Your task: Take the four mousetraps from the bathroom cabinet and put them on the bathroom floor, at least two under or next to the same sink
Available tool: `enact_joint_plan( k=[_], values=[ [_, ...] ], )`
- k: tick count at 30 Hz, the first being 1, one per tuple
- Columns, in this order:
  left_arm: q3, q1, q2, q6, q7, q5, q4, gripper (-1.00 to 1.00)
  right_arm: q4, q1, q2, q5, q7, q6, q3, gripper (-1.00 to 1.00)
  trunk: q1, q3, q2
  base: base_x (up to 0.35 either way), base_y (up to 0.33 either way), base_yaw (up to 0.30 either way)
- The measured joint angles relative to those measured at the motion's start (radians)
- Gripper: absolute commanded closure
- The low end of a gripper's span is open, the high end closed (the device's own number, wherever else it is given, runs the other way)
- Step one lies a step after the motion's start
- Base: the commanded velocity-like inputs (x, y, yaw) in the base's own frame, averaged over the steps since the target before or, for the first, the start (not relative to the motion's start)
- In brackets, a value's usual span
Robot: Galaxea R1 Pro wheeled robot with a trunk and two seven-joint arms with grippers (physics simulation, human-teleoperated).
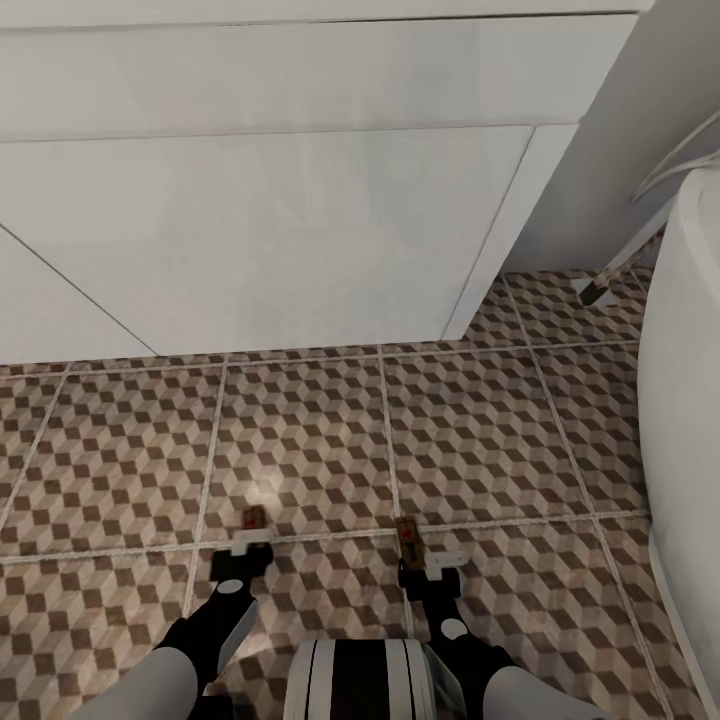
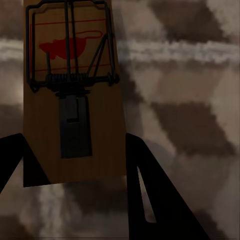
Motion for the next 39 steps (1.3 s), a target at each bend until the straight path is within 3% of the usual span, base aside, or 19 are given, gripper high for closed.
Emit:
enact_joint_plan(
  k=[8, 12, 15, 28, 39],
  values=[
    [0.001, -0.003, 0.026, 0.014, -0.073, -0.009, 0.005, 1.00, 0.002, 0.000, 0.000, -0.004, -0.003, 0.042, -0.004, 1.00, 0.000, 0.000, 0.000, 0.000, 0.000, 0.000],
    [0.012, -0.007, 0.041, 0.015, -0.176, -0.005, 0.013, 1.00, -0.004, 0.000, 0.000, 0.001, -0.007, 0.089, 0.001, 1.00, 0.000, 0.000, 0.000, 0.000, 0.000, 0.000],
    [0.016, -0.009, 0.043, 0.009, -0.207, -0.005, 0.021, 1.00, -0.004, -0.001, 0.000, 0.001, -0.011, 0.091, 0.003, 1.00, 0.000, 0.000, 0.000, 0.000, 0.000, 0.000],
    [0.022, -0.011, 0.036, -0.044, -0.213, 0.002, 0.051, 1.00, -0.003, -0.005, 0.000, 0.006, -0.013, 0.103, 0.004, 1.00, 0.000, 0.000, 0.000, 0.000, 0.000, 0.000],
    [0.018, -0.011, 0.035, -0.044, -0.212, 0.002, 0.050, 1.00, -0.012, -0.004, 0.000, 0.008, -0.012, 0.024, 0.002, 1.00, 0.000, 0.000, 0.000, 0.000, 0.000, 0.000]
  ],
)
